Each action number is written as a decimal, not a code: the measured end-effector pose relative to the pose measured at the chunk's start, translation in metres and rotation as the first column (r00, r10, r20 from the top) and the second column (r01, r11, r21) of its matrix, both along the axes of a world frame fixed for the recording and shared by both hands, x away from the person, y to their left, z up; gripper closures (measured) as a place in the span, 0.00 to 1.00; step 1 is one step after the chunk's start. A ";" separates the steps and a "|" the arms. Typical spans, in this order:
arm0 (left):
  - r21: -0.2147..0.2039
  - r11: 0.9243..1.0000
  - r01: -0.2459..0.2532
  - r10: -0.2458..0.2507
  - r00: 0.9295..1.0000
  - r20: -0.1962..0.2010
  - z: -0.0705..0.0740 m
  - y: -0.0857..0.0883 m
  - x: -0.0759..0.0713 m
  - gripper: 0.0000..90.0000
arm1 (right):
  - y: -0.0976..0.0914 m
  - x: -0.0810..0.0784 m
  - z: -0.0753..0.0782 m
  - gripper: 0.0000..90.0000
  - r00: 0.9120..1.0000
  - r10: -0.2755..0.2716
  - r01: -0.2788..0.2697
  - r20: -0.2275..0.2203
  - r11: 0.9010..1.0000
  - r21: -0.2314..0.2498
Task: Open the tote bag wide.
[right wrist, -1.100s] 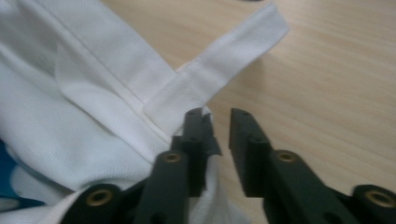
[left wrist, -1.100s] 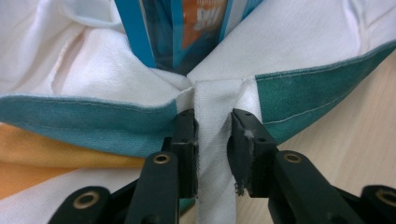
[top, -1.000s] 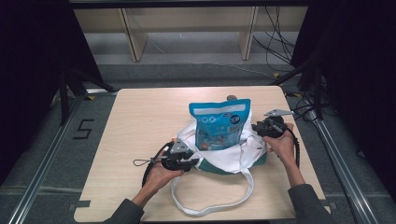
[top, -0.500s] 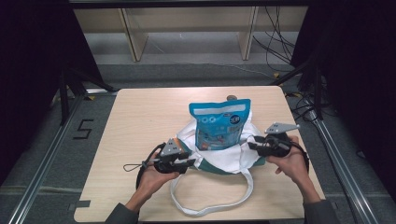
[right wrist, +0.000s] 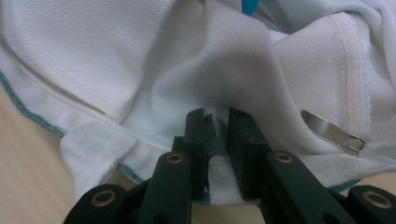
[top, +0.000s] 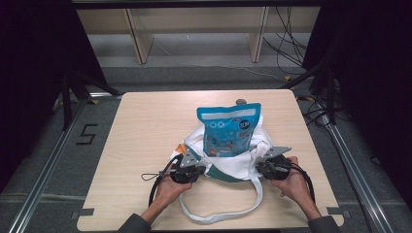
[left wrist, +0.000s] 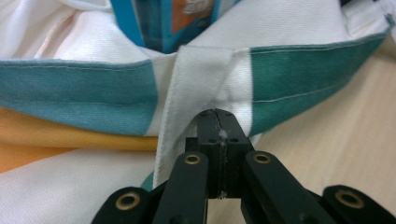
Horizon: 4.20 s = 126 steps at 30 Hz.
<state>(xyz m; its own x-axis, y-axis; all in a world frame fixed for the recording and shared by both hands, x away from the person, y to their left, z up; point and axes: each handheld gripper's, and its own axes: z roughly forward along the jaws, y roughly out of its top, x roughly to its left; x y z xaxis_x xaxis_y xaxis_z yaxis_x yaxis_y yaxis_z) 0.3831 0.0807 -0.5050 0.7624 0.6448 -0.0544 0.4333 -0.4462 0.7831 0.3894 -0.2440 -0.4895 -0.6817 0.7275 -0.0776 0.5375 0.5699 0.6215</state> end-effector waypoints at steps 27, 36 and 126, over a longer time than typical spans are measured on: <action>-0.144 0.988 -0.063 0.060 0.998 -0.029 0.024 0.022 0.005 0.56 | -0.019 0.018 0.026 0.59 0.991 -0.121 0.103 0.056 0.961 0.255; -0.142 0.988 -0.066 0.062 0.997 -0.035 0.028 0.028 -0.006 0.47 | -0.032 0.008 0.035 0.54 0.989 -0.123 0.099 0.078 0.960 0.261; 0.064 0.997 0.036 -0.036 0.999 -0.003 -0.002 0.055 -0.112 0.17 | -0.038 -0.112 -0.009 0.19 1.000 -0.021 0.020 0.011 0.990 0.140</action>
